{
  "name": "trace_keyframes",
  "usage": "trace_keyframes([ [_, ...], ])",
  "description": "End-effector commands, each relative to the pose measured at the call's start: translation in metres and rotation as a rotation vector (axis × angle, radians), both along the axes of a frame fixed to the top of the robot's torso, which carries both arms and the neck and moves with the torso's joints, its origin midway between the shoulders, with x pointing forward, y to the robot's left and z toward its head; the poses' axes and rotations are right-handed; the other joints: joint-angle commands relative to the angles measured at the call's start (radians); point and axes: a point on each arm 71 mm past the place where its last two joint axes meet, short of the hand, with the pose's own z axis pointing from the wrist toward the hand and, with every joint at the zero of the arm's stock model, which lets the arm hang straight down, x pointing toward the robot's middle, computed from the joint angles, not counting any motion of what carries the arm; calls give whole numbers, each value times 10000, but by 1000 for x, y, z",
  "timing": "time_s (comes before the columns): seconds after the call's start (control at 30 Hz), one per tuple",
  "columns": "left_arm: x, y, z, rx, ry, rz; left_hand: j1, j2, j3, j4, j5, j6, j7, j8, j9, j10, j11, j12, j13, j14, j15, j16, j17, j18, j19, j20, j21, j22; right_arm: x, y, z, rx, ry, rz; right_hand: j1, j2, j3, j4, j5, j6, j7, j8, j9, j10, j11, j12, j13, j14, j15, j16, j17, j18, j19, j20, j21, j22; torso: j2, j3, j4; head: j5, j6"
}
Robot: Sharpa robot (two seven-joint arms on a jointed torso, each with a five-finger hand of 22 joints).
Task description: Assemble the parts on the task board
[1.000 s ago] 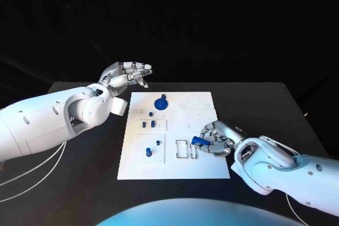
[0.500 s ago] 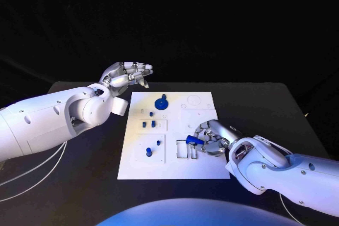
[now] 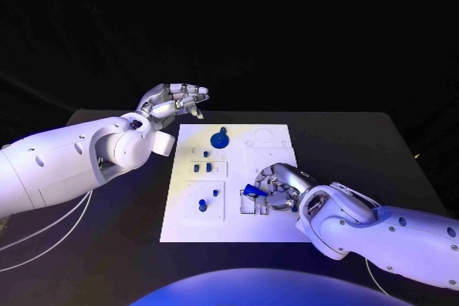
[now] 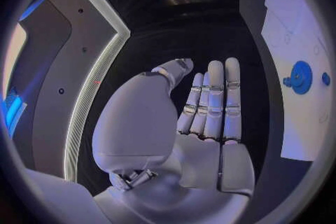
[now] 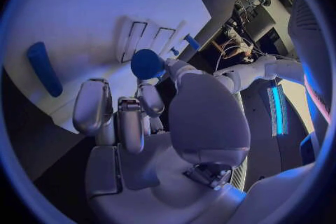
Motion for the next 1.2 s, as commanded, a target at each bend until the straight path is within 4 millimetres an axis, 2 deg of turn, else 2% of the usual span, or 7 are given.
trace_keyframes([
  [0.03, -1, -3, 1, -120, -26, -177, 17, 101, 13, -72, 31, -50, 15, 56, -7, -76, -7, 56, -14, -70, -12, -60, -14, 130, -27, 46, -37, -14, 0, 1, -7, -338, 466, 308, -207, 13, 61, 10, -192, 475, -383, 257, 612, 62, 16, 25, 49, 837, -63, 42, 1449, -147, 18, -24, -5, 707, 0, 14, -21, 29, -15],
  [0.33, -1, -2, 2, -114, -86, -91, 16, 114, 13, -80, 31, -62, 21, 66, -8, -100, -1, 75, -18, -82, -6, -57, -20, 129, -34, 49, -38, -14, 1, 2, -12, -632, 846, 365, -971, 147, 39, 26, -474, 588, -412, 367, 654, 262, -1, 320, 358, 839, -71, 48, 1464, -146, 21, -26, -29, 739, -3, 13, -23, 50, -43],
  [0.47, -1, -2, 2, -110, -85, -83, 16, 114, 13, -80, 31, -62, 21, 66, -8, -100, -1, 75, -18, -82, -6, -57, -20, 129, -34, 49, -38, -14, 0, 5, -12, -652, 878, 506, -1464, 178, -46, 23, -977, 685, -463, 499, 705, 453, -44, 616, 641, 840, -106, 49, 1468, -148, 36, -52, -23, 772, -5, 16, -22, 65, -57],
  [0.57, 0, -2, 1, -109, -79, -86, 16, 114, 13, -80, 31, -62, 21, 66, -8, -100, -1, 75, -18, -82, -6, -57, -20, 129, -34, 49, -38, -14, -1, 7, -12, -679, 912, 627, -1679, 209, -87, 35, -1094, 731, -485, 561, 725, 549, -62, 774, 788, 846, -121, 58, 1494, -152, 46, -65, -9, 791, -5, 15, -17, 64, -67],
  [1.2, 0, 0, 1, -78, -16, -87, 31, 136, 23, -94, 39, -68, 20, 77, -8, -109, -1, 98, -20, -86, -7, -51, -24, 131, -35, 48, -32, -11, -6, 8, -10, -779, 1029, 917, -1912, 352, -30, 9, -937, 857, -575, 708, 770, 786, -141, 1159, 1136, 859, -182, 82, 1564, -156, 67, -113, 10, 829, -4, 16, -22, 88, -114],
])
